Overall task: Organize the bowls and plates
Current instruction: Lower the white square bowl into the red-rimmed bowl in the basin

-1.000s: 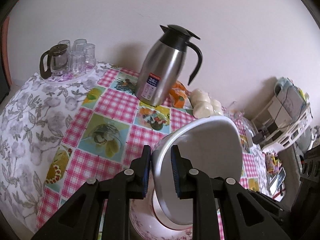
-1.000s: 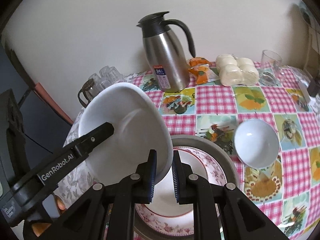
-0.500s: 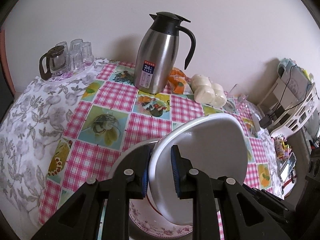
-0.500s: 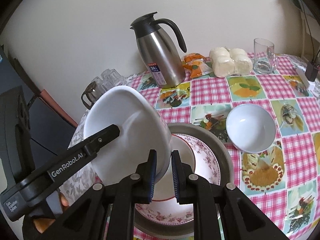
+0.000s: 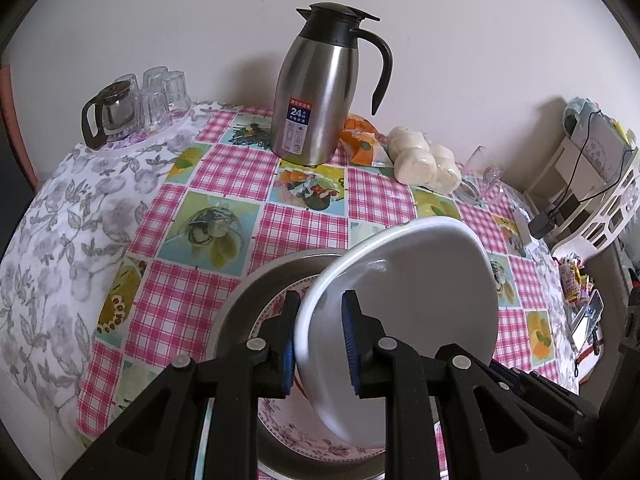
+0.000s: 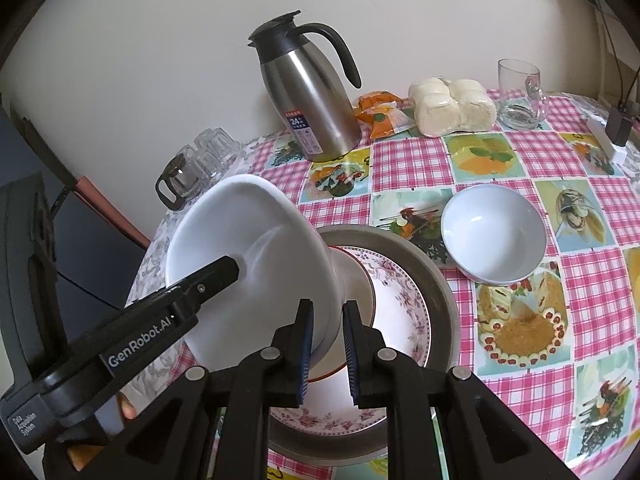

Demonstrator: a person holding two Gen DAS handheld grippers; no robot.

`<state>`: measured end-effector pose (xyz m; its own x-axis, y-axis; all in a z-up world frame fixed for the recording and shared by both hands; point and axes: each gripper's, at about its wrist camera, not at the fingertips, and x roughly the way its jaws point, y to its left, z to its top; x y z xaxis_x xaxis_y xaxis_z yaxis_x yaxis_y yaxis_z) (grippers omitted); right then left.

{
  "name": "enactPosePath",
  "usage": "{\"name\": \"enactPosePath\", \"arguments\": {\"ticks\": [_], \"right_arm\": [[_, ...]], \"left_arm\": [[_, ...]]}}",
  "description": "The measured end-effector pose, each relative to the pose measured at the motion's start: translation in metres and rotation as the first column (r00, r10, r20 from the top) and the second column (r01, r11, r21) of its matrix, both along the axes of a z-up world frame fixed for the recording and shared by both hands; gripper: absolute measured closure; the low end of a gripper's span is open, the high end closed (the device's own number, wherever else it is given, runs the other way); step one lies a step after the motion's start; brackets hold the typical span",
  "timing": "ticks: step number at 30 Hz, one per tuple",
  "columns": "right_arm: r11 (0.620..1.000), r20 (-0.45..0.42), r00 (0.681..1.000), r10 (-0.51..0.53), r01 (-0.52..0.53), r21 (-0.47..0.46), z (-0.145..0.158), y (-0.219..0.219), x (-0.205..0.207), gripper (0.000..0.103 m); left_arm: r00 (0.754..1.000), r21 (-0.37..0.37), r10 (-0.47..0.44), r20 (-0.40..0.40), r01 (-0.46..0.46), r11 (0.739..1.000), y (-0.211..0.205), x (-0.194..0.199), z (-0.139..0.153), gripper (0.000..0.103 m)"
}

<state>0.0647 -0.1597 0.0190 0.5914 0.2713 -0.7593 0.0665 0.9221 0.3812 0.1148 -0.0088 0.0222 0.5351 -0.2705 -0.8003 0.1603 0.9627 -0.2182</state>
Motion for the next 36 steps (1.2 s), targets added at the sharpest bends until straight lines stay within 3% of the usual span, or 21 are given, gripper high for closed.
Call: {"name": "enactPosePath", "arguments": {"ticks": [36], "right_arm": [[1.000, -0.090, 0.996, -0.016, 0.017, 0.013, -0.019, -0.006, 0.010, 0.084]], "left_arm": [[0.993, 0.008, -0.006, -0.121, 0.007, 1.000, -0.005, 0.009, -0.025, 0.080]]}}
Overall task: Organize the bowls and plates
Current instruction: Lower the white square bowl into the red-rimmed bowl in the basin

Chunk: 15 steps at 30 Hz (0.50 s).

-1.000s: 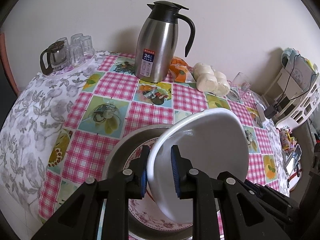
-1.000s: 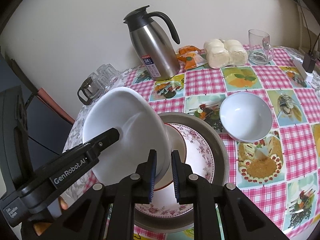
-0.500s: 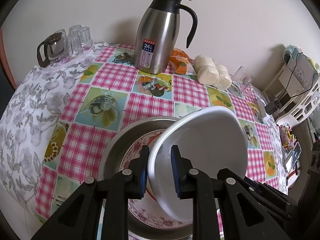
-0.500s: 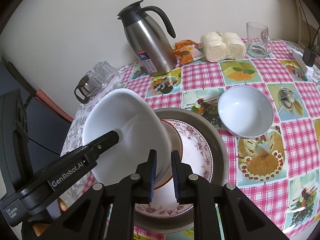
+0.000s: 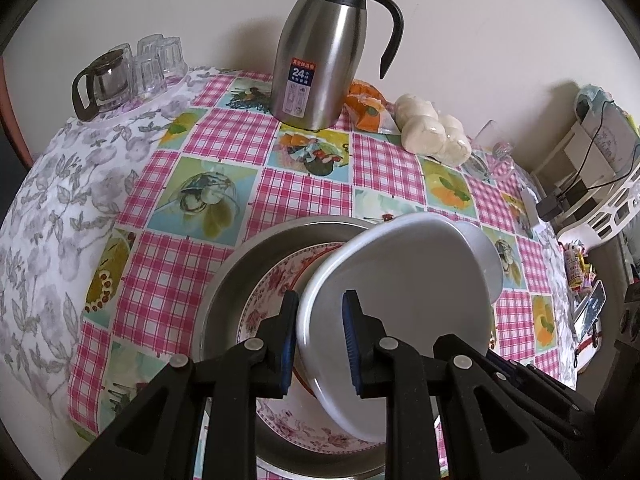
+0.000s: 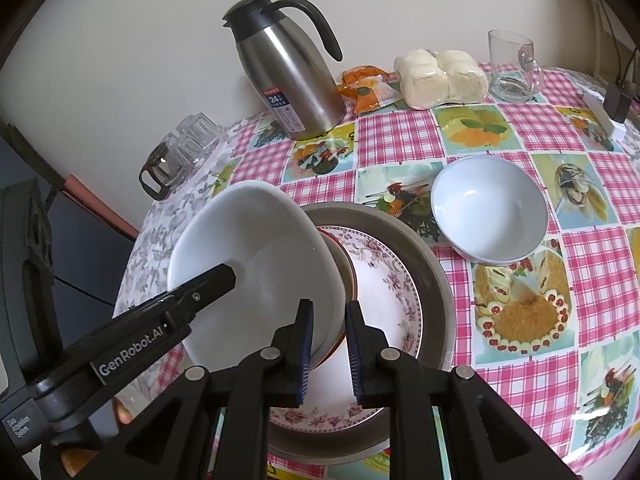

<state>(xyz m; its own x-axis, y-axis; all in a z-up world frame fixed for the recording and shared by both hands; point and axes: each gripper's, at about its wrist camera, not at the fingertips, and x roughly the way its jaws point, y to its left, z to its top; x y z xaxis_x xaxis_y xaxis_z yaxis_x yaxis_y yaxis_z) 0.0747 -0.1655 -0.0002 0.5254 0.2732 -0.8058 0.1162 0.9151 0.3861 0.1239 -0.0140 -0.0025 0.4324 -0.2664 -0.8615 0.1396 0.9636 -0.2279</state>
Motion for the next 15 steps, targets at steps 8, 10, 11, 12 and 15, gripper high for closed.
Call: {"name": "enactPosePath", "arguments": {"ticks": [8, 10, 11, 12, 15], "right_arm": [[1.000, -0.016, 1.000, -0.003, 0.003, 0.000, -0.0036, -0.0005, 0.0015, 0.080], [1.000, -0.016, 1.000, -0.005, 0.005, -0.004, -0.0039, -0.0010, 0.0011, 0.080], [1.000, -0.016, 1.000, -0.005, 0.005, -0.001, -0.0043, -0.0014, 0.0013, 0.080], [1.000, -0.017, 1.000, -0.005, 0.005, 0.001, -0.0044, -0.0016, 0.0018, 0.080], [1.000, -0.016, 1.000, -0.005, 0.005, 0.005, -0.0046, -0.0026, 0.0018, 0.080]], "left_arm": [[1.000, -0.007, 0.011, 0.008, -0.011, 1.000, 0.0023, 0.0002, 0.0024, 0.075], [1.000, -0.008, 0.010, 0.010, -0.010, 1.000, 0.0017, -0.0001, 0.0033, 0.074], [1.000, -0.008, 0.010, 0.011, -0.010, 1.000, 0.0015, -0.0001, 0.0035, 0.074], [1.000, -0.008, 0.010, 0.012, -0.010, 1.000, 0.0014, 0.0000, 0.0036, 0.074], [1.000, -0.014, 0.011, 0.011, -0.011, 1.000, 0.0022, 0.0004, 0.0037, 0.074]]}}
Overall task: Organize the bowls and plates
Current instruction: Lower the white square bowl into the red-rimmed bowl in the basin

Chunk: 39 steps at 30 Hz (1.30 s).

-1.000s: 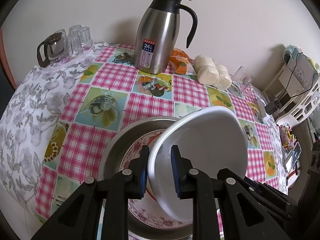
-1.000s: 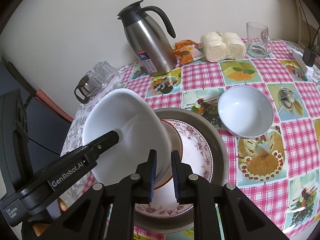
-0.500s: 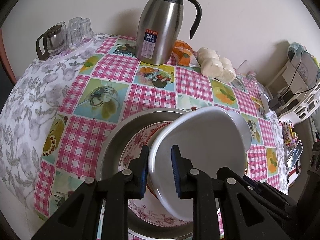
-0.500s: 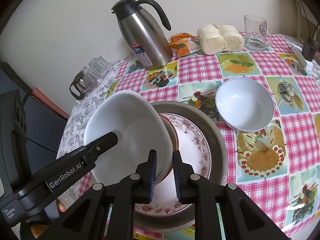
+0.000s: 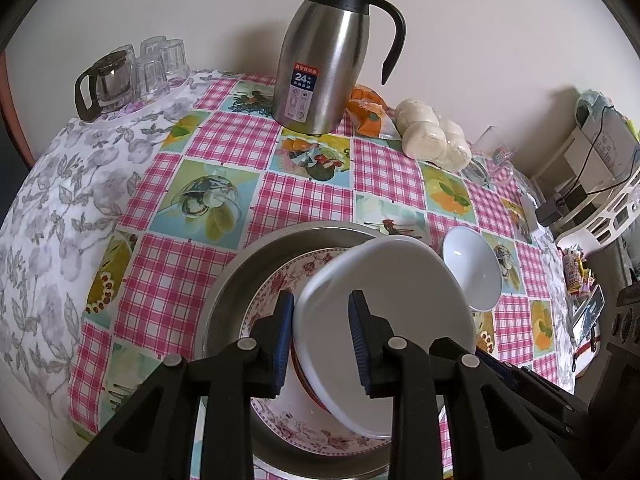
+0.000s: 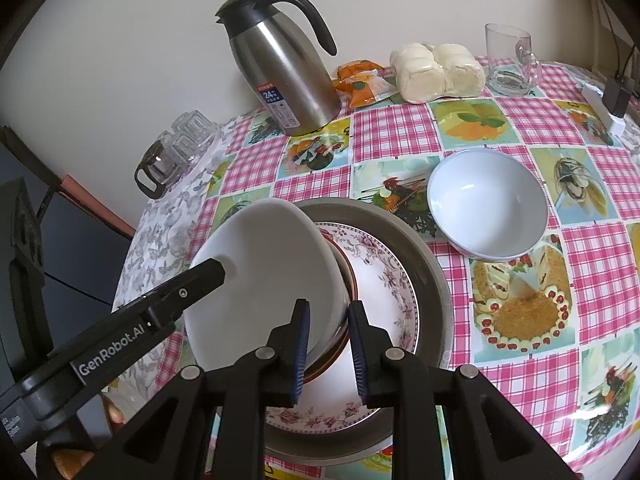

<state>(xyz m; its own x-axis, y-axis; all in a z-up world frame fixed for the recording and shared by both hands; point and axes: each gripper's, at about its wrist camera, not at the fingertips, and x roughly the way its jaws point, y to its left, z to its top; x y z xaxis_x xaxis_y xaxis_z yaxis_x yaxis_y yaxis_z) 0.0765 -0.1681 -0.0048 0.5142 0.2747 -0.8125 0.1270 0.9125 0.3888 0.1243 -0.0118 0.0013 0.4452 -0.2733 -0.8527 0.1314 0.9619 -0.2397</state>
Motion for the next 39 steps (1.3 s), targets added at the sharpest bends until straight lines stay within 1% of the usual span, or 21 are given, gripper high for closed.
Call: {"name": "enactPosePath", "arguments": {"ticks": [6, 8, 11, 15, 18, 20, 21, 22, 29, 32, 39], "right_arm": [[1.000, 0.021, 1.000, -0.020, 0.020, 0.010, 0.004, -0.006, -0.001, 0.080], [0.999, 0.019, 0.999, -0.034, 0.034, 0.010, 0.003, -0.009, -0.001, 0.080], [0.998, 0.010, 0.999, -0.050, 0.050, 0.038, 0.000, -0.017, 0.000, 0.080], [0.998, 0.009, 0.998, -0.061, 0.061, 0.029, -0.001, -0.019, 0.000, 0.080], [0.997, 0.005, 0.998, -0.065, 0.065, 0.042, -0.003, -0.022, 0.001, 0.080], [0.997, 0.004, 0.998, -0.065, 0.064, 0.042, -0.004, -0.022, 0.002, 0.080], [0.997, 0.004, 0.998, -0.064, 0.063, 0.038, -0.004, -0.022, 0.002, 0.080], [0.997, 0.004, 0.998, -0.061, 0.061, 0.037, -0.005, -0.021, 0.003, 0.080], [0.997, -0.009, 0.999, -0.051, 0.052, 0.052, -0.010, -0.020, 0.004, 0.080], [0.997, -0.016, 0.999, -0.039, 0.040, 0.072, -0.013, -0.019, 0.005, 0.080], [0.997, -0.018, 0.999, -0.036, 0.037, 0.065, -0.012, -0.016, 0.005, 0.080]], "left_arm": [[1.000, 0.000, 0.007, -0.003, -0.007, 1.000, 0.000, 0.001, -0.001, 0.074], [1.000, 0.001, 0.010, -0.004, -0.010, 1.000, 0.001, 0.001, -0.001, 0.074], [1.000, 0.001, 0.015, -0.005, -0.015, 1.000, 0.001, 0.001, -0.001, 0.074], [1.000, 0.006, 0.016, -0.008, -0.016, 1.000, 0.001, 0.002, -0.001, 0.074], [1.000, 0.010, 0.018, -0.008, -0.018, 1.000, 0.001, 0.002, -0.001, 0.074], [1.000, 0.012, 0.020, -0.008, -0.020, 1.000, 0.001, 0.002, -0.001, 0.070], [1.000, 0.014, 0.021, -0.008, -0.021, 1.000, 0.001, 0.002, -0.001, 0.066], [1.000, 0.015, 0.021, -0.007, -0.021, 1.000, 0.001, 0.002, -0.002, 0.065], [1.000, 0.028, 0.018, -0.011, -0.018, 0.999, 0.001, 0.003, -0.004, 0.064], [1.000, 0.028, 0.018, -0.012, -0.018, 0.999, 0.001, 0.003, -0.004, 0.064], [1.000, 0.029, 0.019, -0.015, -0.018, 0.999, 0.001, 0.004, -0.005, 0.064]]}}
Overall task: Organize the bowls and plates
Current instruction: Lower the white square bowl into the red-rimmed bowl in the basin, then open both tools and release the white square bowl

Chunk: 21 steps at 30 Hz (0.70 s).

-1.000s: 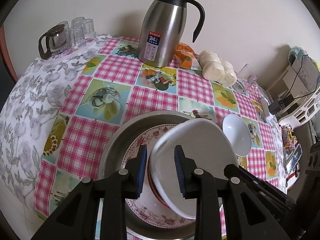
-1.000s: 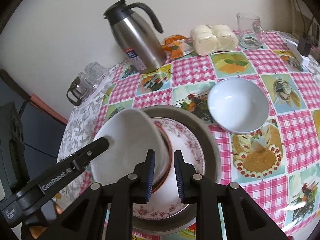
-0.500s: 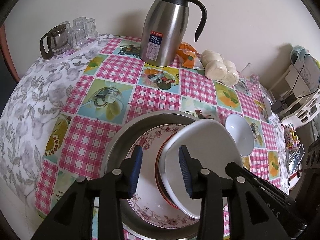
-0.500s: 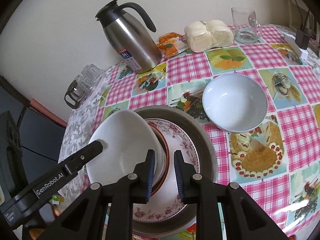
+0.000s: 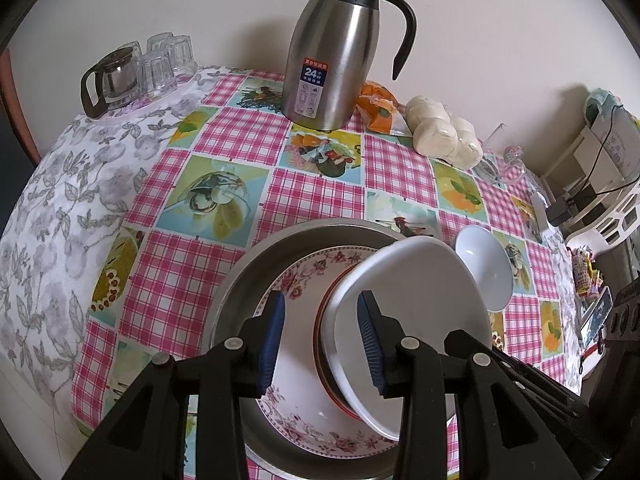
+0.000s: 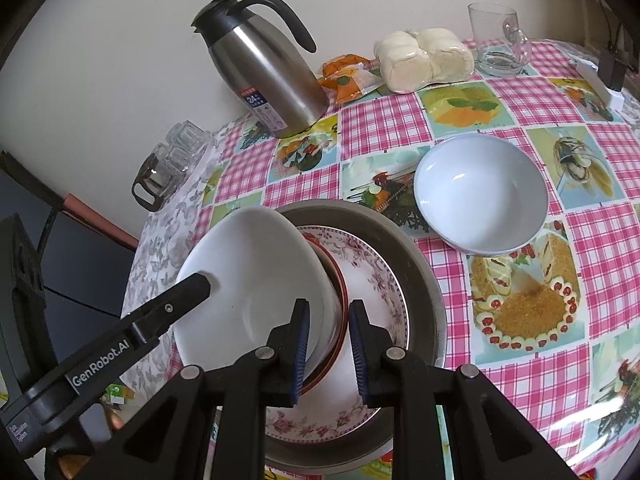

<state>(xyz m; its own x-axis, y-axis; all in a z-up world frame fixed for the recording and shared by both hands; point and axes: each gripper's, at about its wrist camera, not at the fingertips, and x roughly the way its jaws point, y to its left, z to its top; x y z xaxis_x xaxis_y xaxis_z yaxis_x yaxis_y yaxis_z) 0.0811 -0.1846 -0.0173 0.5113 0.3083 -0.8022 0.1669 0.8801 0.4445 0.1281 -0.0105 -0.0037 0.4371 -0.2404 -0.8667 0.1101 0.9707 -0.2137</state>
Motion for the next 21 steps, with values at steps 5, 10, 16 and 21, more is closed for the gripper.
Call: {"name": "enactPosePath", "arguments": {"ticks": [5, 10, 16, 21], "right_arm": [[1.000, 0.001, 1.000, 0.020, -0.020, -0.003, 0.000, 0.007, 0.001, 0.078], [0.999, 0.003, 0.999, 0.040, -0.040, -0.008, 0.001, 0.014, 0.001, 0.078], [0.997, -0.004, 0.999, 0.046, -0.046, -0.054, 0.003, 0.018, 0.000, 0.078], [0.995, 0.011, 0.999, 0.036, -0.035, -0.096, 0.010, 0.018, -0.002, 0.060]], "left_arm": [[1.000, 0.003, 0.002, -0.002, -0.002, 1.000, 0.000, 0.000, -0.001, 0.064], [1.000, 0.012, 0.012, -0.002, -0.012, 1.000, 0.002, 0.001, -0.002, 0.064], [1.000, 0.014, 0.024, 0.009, -0.024, 1.000, 0.006, 0.001, 0.002, 0.048], [0.999, 0.019, 0.039, 0.023, -0.040, 0.999, 0.010, 0.000, 0.007, 0.043]]}}
